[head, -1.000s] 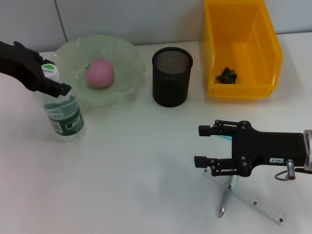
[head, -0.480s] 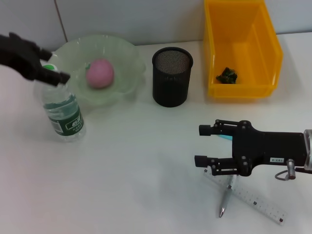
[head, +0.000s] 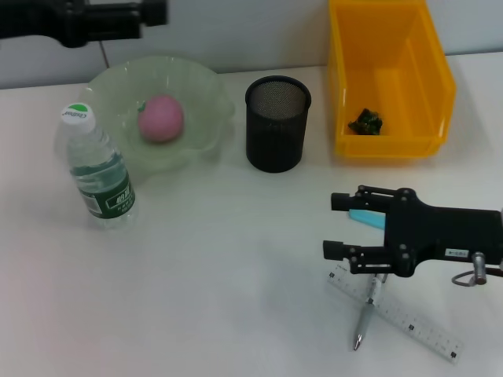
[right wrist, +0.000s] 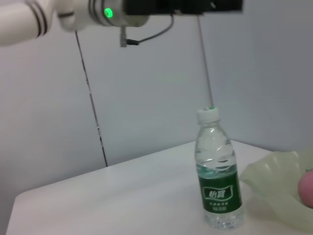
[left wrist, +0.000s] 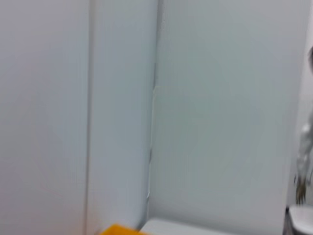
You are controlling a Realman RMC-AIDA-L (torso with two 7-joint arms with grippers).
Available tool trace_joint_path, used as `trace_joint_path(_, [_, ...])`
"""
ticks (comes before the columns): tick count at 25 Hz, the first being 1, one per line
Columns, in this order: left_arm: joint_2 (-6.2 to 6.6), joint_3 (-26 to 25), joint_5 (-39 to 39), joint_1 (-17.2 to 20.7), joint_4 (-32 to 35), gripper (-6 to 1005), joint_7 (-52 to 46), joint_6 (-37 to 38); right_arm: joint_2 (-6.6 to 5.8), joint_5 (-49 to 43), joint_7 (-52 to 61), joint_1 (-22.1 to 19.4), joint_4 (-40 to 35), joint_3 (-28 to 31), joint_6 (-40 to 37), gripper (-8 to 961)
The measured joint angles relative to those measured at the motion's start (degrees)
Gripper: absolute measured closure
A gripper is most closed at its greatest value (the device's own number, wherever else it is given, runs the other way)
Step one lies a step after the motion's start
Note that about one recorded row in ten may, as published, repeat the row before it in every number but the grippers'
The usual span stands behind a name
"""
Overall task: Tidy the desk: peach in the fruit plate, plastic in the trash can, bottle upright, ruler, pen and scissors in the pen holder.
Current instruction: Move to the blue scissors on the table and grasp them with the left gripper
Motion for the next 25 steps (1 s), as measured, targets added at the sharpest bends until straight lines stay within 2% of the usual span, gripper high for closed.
trace_joint_path(2, [-2.12, 1.33, -2.9, 1.96, -0.58, 217, 3.74, -0.3, -0.24, 0.01, 0.56, -0.39, -0.06, 1.05, -0.58, 169])
trace_joint_path(5, [-3.67, 5.07, -5.01, 3.81, -3.8, 217, 8.01, -1.42, -0.43, 0.01, 1.12, -0.62, -0.26, 1.89, -0.83, 170])
trace_joint_path(7, [-3.48, 8.46, -8.27, 4.44, -9.75, 217, 12.15, -2.17, -0.77, 0.02, 1.46, -0.98, -0.3, 2.51, -0.93, 170])
trace_joint_path(11, [-3.6, 11.15, -11.78, 5.7, -20.85, 218, 22.82, -2.41, -1.3, 0.02, 1.92, -1.77, -0.58, 3.68, -1.14, 170])
trace_joint_path(15, [-3.68, 11.9, -11.95, 5.83, -25.06, 218, 26.37, -2.32, -1.92, 0.02, 3.0, -2.28, -0.6, 6.01, -2.43, 170])
trace_joint_path(17, [-3.68, 11.9, -11.95, 5.83, -25.06, 218, 26.37, -2.32, -2.09, 0.02, 3.21, -2.58, -0.62, 6.79, -2.85, 170])
trace_joint_path(18, [-3.62, 12.73, -11.98, 5.84, -28.7, 218, 29.26, -2.4, -2.13, 0.02, 3.39, -2.72, -0.62, 7.11, -2.9, 170])
trace_joint_path(19, [-3.62, 12.73, -11.98, 5.84, -28.7, 218, 29.26, -2.4, -2.2, 0.02, 3.66, -2.84, -0.62, 7.44, -2.91, 170])
trace_joint_path(20, [-3.62, 13.33, -11.72, 7.62, -36.48, 218, 39.2, -3.03, -2.28, 0.02, 3.94, -2.9, -0.64, 7.7, -2.93, 170])
trace_joint_path(25, [-3.51, 13.75, -11.42, 9.04, -41.72, 217, 44.35, -5.31, -3.04, -0.19, 6.8, -3.04, -0.99, 8.22, -3.24, 170])
